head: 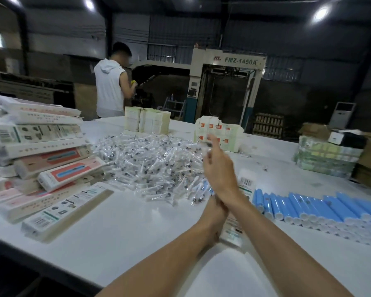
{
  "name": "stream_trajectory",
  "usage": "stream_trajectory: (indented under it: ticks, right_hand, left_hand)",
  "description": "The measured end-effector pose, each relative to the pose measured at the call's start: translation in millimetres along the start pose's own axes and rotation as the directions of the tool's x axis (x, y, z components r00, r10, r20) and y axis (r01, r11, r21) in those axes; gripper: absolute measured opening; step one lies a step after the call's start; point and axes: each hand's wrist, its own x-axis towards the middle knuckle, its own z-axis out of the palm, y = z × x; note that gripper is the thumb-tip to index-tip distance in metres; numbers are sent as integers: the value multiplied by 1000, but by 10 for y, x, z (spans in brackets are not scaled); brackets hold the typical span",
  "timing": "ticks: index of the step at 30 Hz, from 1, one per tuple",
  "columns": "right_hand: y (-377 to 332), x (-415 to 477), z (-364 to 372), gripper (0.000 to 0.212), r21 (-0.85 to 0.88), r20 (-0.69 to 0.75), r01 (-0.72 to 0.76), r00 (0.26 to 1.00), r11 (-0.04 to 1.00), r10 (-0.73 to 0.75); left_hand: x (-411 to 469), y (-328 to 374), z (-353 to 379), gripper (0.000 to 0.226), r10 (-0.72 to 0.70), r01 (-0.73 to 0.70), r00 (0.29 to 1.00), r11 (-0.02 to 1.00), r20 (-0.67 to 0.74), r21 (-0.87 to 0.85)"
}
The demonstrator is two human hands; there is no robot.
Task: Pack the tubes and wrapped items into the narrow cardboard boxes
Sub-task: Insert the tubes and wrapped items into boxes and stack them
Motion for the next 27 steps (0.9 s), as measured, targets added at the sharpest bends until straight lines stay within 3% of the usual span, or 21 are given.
stream_trajectory:
  ticks: [2,4,8,13,16,21,25,27]
  right_hand:
    - [144,-69,-378,50,169,-173,-6,984,986,36]
    - [348,-169,-831,35,223,-369,-9,925,975,93]
    - [689,-367,-1320,21,360,-448,-92,856,928,258]
    - [788,-454,-1463,22,454,-342,-125,890,882,302]
    - [751,-446,-1427,25,464,-210,-184,927,866,310]
    - [706,-463,-1410,16,213,-117,-193,968,958,221]
    - [717,-547,-1359,11,111,41,-234,972,966,231]
    - [706,-605,-1309,14,88,49,-226,974,970,222]
  left_hand:
    - [10,57,23,9,28,-24,999,994,35,-102]
    - [-7,125,60,21,65,-56,997,984,51,-168]
    - [-22,103,139,32,62,-45,992,989,113,-143]
    - [-15,74,200,42,118,-114,980,993,161,-36]
    - [-12,65,198,35,139,-142,974,990,178,4]
    - [-1,41,176,26,169,-177,968,984,184,23]
    - [9,18,151,29,171,-173,966,985,193,-11]
    - [16,22,144,29,169,-169,970,985,177,-18]
